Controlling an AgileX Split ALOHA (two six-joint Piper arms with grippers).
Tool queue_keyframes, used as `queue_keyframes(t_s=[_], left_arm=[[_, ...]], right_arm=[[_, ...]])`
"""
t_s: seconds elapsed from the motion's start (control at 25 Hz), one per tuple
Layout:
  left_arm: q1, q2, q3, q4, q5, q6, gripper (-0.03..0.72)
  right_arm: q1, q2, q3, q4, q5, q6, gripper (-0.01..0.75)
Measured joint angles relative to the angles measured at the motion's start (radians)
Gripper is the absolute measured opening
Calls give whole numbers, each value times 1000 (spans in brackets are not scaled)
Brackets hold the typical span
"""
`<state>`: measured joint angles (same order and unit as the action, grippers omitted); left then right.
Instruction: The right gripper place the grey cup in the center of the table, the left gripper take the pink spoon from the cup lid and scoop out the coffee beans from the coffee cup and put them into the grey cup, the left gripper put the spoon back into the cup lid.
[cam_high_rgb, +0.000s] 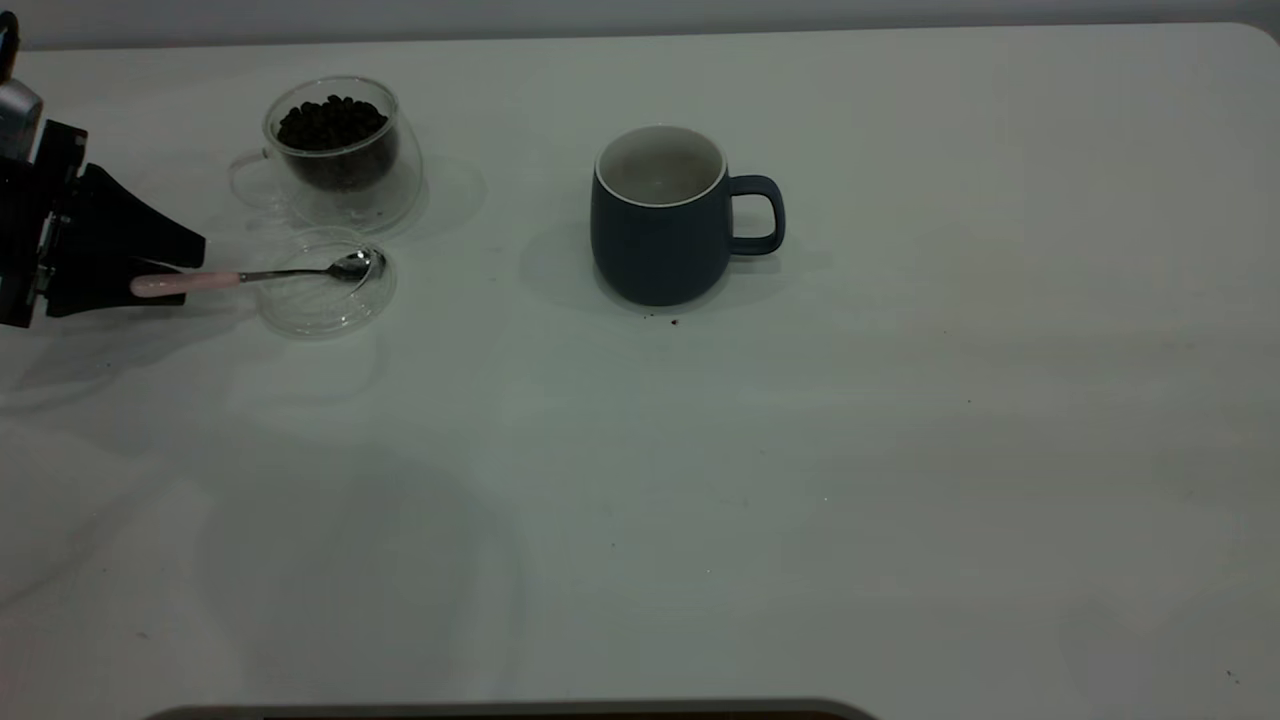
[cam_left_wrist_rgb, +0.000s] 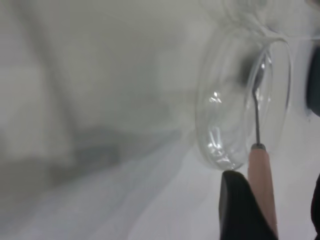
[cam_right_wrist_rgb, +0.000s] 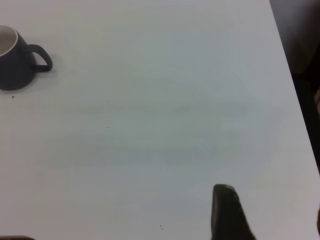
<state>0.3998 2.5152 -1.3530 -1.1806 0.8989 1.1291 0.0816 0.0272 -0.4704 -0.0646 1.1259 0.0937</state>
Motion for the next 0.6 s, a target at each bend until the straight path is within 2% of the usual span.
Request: queue_keyframes(t_s=[0.4, 0.6], left_arm=[[7, -56, -76, 5, -2, -46, 420], [7, -132, -80, 63, 48, -94, 420]], right_arm=[[0, 0, 0, 0, 0, 0, 455], [0, 0, 0, 0, 0, 0, 455]])
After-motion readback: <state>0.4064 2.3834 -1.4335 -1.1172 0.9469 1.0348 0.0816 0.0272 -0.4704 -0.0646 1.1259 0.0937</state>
